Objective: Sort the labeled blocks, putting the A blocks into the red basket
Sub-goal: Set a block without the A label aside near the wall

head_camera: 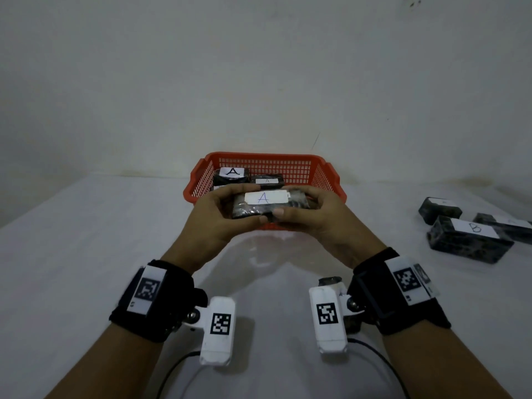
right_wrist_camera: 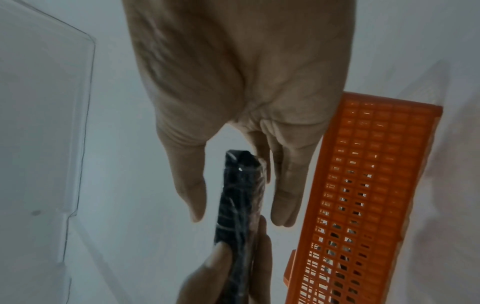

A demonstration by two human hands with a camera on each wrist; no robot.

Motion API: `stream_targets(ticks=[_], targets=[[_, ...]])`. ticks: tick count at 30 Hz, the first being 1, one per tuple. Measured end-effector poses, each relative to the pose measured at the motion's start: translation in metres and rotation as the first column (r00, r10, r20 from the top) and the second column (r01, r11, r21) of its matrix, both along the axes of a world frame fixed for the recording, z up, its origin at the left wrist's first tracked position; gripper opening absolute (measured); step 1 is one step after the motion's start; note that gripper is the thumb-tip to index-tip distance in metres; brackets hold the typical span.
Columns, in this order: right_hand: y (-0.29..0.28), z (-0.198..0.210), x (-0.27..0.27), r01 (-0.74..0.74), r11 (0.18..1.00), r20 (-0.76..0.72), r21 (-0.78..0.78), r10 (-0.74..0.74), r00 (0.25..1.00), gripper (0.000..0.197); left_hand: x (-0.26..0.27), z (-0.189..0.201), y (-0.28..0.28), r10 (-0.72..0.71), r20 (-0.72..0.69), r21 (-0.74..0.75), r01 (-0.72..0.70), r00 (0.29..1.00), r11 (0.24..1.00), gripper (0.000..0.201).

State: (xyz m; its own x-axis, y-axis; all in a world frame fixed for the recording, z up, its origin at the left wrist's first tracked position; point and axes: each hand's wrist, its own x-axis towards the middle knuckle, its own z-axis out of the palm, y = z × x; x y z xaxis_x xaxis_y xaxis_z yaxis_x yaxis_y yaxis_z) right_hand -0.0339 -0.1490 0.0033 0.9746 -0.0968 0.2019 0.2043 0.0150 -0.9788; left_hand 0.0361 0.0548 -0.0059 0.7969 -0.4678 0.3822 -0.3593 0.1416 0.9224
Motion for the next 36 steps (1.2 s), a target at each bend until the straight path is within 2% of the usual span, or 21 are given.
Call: stream_targets(ticks=[5,10,13,16,20,23,26,28,31,36], targets=[[-0.002,0.001,-0.001,-0.008,0.995,-0.045,0.097,0.012,0.999,0.032,0.000,-0.003,-0.001,-0.059,0.000,-0.004,0.059,0.998,0.998,0.066],[-0.007,-0.002,0.000,0.061,0.998,0.007,-0.007,-0.061,0.998,0.033,-0.001,-0.004,-0.008,-0.050,-0.140,-0.039,0.045,0.989,0.998,0.053],[-0.009,-0.002,0.000,0.035,0.999,-0.007,0.019,-0.035,0.999,0.035,-0.002,-0.005,-0.010,-0.005,-0.120,-0.038,0.000,0.993,0.999,0.044],[-0.006,-0.004,0.001,0.083,0.996,0.025,-0.023,-0.082,0.996,0.043,-0.005,-0.004,-0.011,0.023,-0.064,-0.003,-0.024,0.998,1.000,0.038],[-0.004,-0.007,0.001,0.169,0.984,0.067,-0.059,-0.165,0.984,0.032,-0.008,-0.003,-0.010,-0.005,-0.069,-0.001,0.005,0.998,1.000,0.045],[-0.004,-0.007,0.000,0.133,0.987,0.063,-0.092,-0.128,0.990,0.035,-0.006,-0.005,-0.008,0.030,-0.051,-0.022,-0.031,0.998,0.999,0.038],[-0.003,-0.006,-0.002,0.115,0.983,0.072,-0.142,-0.106,0.992,0.041,-0.005,-0.004,-0.006,0.017,-0.047,-0.011,-0.017,0.999,1.000,0.042],[-0.004,-0.005,-0.004,0.151,0.973,0.090,-0.173,-0.137,0.986,0.040,-0.005,-0.004,-0.005,-0.009,-0.047,0.019,0.010,0.999,1.000,0.042],[-0.005,-0.005,-0.005,0.142,0.970,0.084,-0.199,-0.127,0.988,0.039,-0.003,-0.003,-0.004,0.031,0.020,0.054,-0.032,0.999,0.998,0.035],[-0.006,-0.004,-0.003,0.149,0.973,0.091,-0.174,-0.134,0.987,0.031,-0.002,-0.001,-0.001,0.019,0.036,0.047,-0.021,0.999,0.999,0.034]])
